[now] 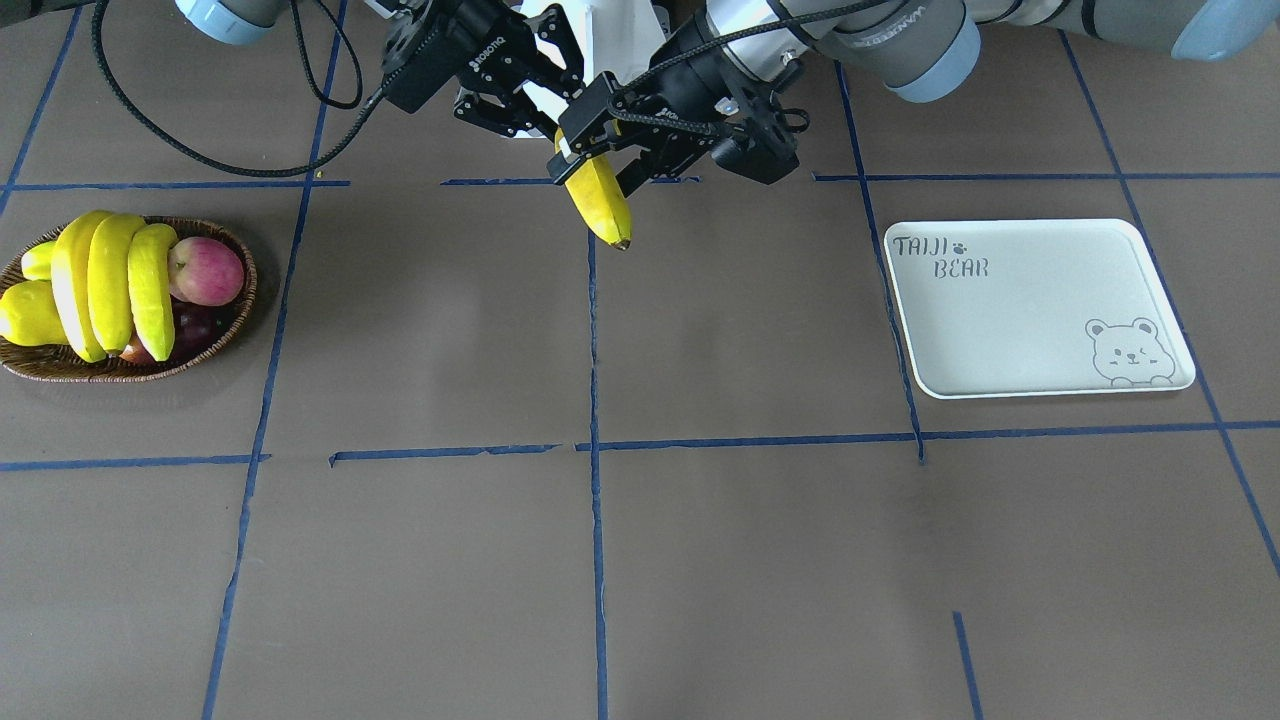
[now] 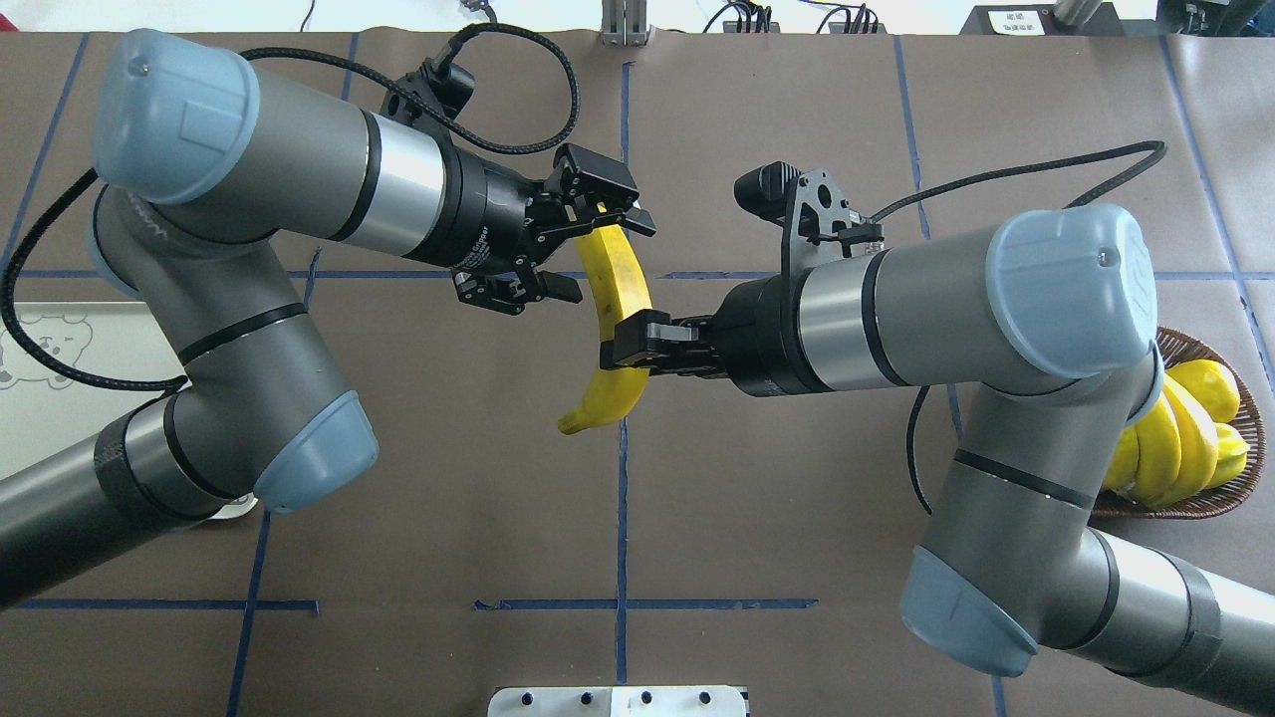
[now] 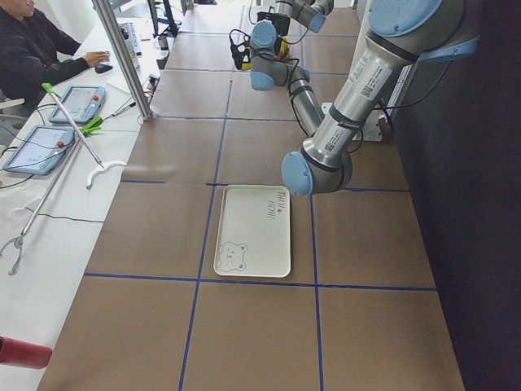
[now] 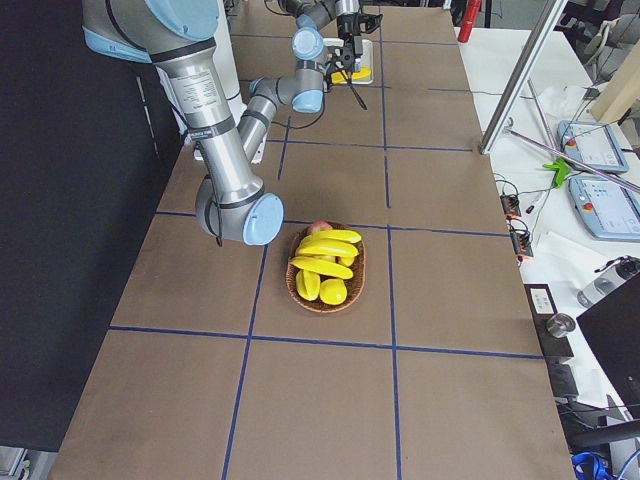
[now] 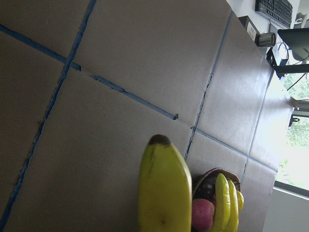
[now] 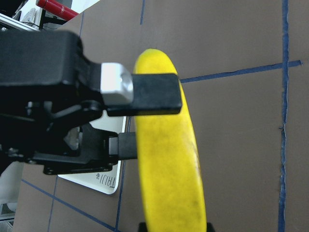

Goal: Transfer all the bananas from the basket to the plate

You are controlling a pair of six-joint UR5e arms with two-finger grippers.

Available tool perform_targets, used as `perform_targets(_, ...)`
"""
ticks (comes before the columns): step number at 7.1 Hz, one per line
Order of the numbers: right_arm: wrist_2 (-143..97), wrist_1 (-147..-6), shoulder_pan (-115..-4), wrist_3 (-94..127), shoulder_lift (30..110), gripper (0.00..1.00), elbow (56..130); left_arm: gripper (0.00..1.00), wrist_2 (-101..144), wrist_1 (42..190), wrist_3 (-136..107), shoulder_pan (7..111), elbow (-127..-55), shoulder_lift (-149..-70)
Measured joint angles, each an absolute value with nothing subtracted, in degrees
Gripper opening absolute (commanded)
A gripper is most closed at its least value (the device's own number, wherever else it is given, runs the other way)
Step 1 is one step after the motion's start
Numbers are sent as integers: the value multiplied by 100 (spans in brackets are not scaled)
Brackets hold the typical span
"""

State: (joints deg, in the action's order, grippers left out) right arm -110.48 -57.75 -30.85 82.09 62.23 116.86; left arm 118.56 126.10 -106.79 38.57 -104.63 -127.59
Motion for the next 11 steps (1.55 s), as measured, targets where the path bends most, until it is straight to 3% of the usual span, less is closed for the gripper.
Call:
perform_targets(1,-11048,-5775,-3085,8207,6223,11,11688,1,11845,12604,-10677,3841,-10453,-12761)
perform_targets(2,-11050,-5774,-3085,8205,6223,89,11692,0,11841,12598,-10668,3836,-10446,-12757)
perform_targets(3,-11053,-5776,-3086,8207,6222,100,11697,0,11840,12598,-10659,3834,-10442,-12748)
perform_targets(9,-11085,-5870,-3187,8225,6267,100,11848,0,11911,11852,-10515,4083,-10448,-12543)
perform_targets(11,-11170,-6384,-3419,8207,6297,100,11978,0,12208,10923,-9396,4543,-10619,-11809)
